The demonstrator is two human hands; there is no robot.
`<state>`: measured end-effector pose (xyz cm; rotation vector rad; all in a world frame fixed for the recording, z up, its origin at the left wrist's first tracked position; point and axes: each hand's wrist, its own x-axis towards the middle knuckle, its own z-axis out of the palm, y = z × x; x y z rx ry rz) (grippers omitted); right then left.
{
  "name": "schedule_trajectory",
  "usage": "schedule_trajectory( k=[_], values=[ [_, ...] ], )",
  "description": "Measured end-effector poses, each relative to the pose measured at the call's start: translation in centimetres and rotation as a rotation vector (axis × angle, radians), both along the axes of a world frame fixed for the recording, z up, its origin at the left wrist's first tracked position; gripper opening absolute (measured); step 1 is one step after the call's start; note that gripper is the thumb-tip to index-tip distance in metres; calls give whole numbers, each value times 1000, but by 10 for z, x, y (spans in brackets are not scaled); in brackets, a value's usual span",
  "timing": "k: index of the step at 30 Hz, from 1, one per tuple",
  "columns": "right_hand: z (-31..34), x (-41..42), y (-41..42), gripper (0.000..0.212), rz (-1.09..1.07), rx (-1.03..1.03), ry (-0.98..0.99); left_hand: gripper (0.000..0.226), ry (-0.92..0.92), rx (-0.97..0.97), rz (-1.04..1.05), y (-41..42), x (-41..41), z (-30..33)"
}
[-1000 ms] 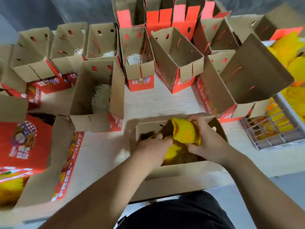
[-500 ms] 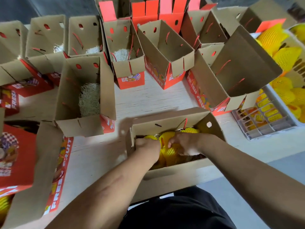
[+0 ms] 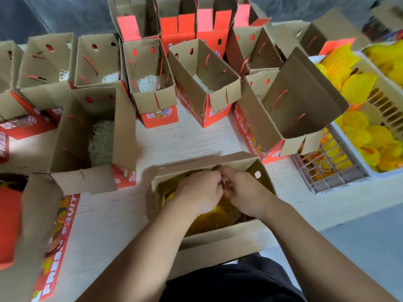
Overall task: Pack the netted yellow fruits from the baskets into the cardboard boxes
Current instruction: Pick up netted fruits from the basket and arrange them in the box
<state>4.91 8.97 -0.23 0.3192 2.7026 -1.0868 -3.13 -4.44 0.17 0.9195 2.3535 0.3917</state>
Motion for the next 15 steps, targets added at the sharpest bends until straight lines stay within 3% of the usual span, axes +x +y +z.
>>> schedule_trajectory(
  k=[7,11,15],
  values=[
    [52,39,96,49,-481,-365,382,21,-60,600,160,136,46,34],
    [61,77,191,47,-609,-385,444,27,-90,715,141,240,83,34],
    [46,104,296,36,-655,-249,414,25,-81,727,34,346,107,19]
  ],
)
